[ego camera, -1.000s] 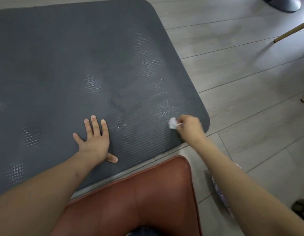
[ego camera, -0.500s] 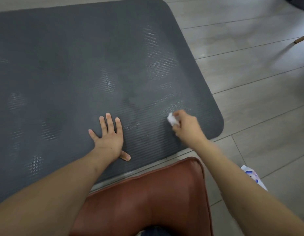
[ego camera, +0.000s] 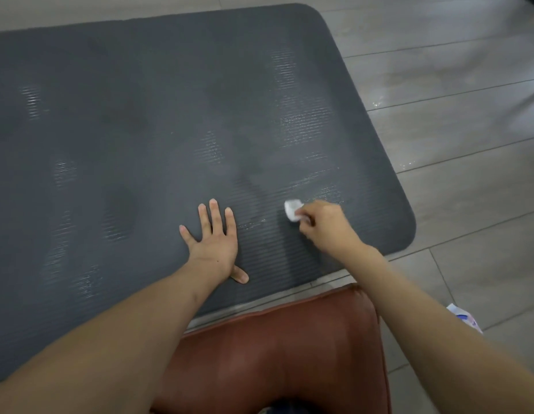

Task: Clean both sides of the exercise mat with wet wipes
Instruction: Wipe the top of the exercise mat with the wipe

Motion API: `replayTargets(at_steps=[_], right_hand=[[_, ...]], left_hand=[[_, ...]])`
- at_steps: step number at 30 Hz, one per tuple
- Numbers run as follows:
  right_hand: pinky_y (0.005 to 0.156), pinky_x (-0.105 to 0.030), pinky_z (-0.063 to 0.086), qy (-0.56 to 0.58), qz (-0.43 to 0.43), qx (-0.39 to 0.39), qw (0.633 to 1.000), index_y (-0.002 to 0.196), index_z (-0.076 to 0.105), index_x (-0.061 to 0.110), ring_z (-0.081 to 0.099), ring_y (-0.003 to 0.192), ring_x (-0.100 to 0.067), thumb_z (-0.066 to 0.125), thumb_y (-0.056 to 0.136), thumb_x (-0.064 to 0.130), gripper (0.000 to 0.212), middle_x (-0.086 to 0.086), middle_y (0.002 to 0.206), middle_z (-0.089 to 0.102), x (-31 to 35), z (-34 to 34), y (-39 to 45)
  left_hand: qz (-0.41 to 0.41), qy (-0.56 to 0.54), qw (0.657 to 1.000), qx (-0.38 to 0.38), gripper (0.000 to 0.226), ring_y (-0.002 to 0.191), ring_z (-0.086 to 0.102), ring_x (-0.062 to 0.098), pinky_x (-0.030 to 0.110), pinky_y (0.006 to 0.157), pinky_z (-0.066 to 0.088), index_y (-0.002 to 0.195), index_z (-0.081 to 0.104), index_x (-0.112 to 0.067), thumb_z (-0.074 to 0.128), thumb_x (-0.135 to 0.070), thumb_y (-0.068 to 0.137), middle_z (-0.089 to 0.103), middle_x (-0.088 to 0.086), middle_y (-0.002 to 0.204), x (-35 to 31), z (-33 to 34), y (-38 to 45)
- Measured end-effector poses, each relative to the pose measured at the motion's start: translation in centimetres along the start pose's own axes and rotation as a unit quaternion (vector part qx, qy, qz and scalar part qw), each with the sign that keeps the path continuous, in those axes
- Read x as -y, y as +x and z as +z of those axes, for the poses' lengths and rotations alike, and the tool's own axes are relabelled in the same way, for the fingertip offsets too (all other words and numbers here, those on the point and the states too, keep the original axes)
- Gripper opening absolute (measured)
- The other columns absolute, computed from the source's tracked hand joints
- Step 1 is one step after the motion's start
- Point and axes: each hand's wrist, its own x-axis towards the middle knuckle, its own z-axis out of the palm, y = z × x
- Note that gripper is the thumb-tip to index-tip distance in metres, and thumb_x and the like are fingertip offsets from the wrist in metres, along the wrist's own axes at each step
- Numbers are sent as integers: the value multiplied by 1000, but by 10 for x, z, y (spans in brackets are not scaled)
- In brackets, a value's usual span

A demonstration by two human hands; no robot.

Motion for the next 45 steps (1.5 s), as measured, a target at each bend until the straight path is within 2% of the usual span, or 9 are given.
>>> replayTargets(at_steps=[4, 10, 12, 15, 20, 24, 28, 40, 45], right_hand=[[69, -38, 52, -24, -18, 41, 999, 89, 74, 9, 61, 77, -33, 57, 77, 13, 21, -11, 82, 63, 12, 27, 2], [68, -32, 49, -21, -134, 288, 948, 81, 75, 21, 58, 69, -18, 53, 71, 20, 23, -1, 75, 65, 29, 30, -53], [72, -24, 47, 10, -102, 244, 964, 92, 79, 22, 62, 74, -15, 60, 72, 14, 29, -1, 80, 69, 20, 21, -59], [75, -25, 50, 52, 24, 10, 998, 95, 80, 15, 63, 72, -16, 67, 77, 6, 24, 0, 79, 66, -18, -1, -62], [78, -35, 52, -19, 260, -199, 945, 111, 73, 8, 63, 81, -32, 59, 89, 6, 27, -12, 96, 62, -100, -69, -29], [84, -29, 42, -11, 305, -133, 943, 115, 69, 7, 61, 102, -33, 55, 92, 10, 27, -18, 115, 64, -137, -78, -1], [76, -17, 33, -36, 320, -134, 937, 116, 70, 4, 59, 94, -26, 58, 89, 4, 29, -17, 119, 65, -137, -54, -49], [81, -35, 50, -49, 340, -176, 923, 102, 75, 10, 65, 95, -39, 47, 91, 17, 31, -22, 107, 69, -133, -62, 27], [82, -37, 55, -48, 315, -181, 930, 100, 74, 14, 66, 91, -34, 56, 88, 12, 22, -13, 104, 70, -105, -41, -30]], left_hand=[[-1, 4, 1000, 2, 164, 140, -46, 46, 83, 112, -5, 151, -38, -8, 91, -59, 63, -56, 22, 147, 0, 0, 1], [4, 13, 1000, 2, 162, 143, -43, 45, 81, 114, -2, 152, -37, -9, 90, -61, 65, -54, 22, 149, 2, -2, -3], [8, 15, 1000, -9, 161, 145, -42, 42, 78, 116, -1, 154, -35, -11, 88, -65, 64, -52, 19, 152, 6, -1, -5], [13, 18, 1000, -19, 158, 147, -40, 38, 74, 120, 1, 156, -33, -14, 84, -71, 66, -51, 15, 154, 12, -1, -10], [8, 29, 999, -20, 157, 147, -40, 40, 75, 119, 5, 155, -34, -12, 82, -72, 67, -52, 17, 153, 5, -2, -9], [-5, 40, 999, -12, 158, 146, -40, 43, 77, 118, 6, 153, -36, -10, 83, -71, 68, -54, 20, 151, 1, -3, -6], [-10, 43, 999, -5, 158, 145, -41, 44, 77, 118, 7, 153, -36, -9, 83, -69, 68, -53, 22, 150, -3, -4, -6], [-5, 28, 1000, -8, 160, 143, -44, 43, 79, 116, 3, 150, -39, -9, 84, -68, 67, -57, 21, 147, -2, -1, -1], [2, 15, 1000, -14, 161, 142, -45, 44, 80, 115, 1, 151, -38, -8, 86, -65, 67, -57, 22, 147, -2, -3, -2]])
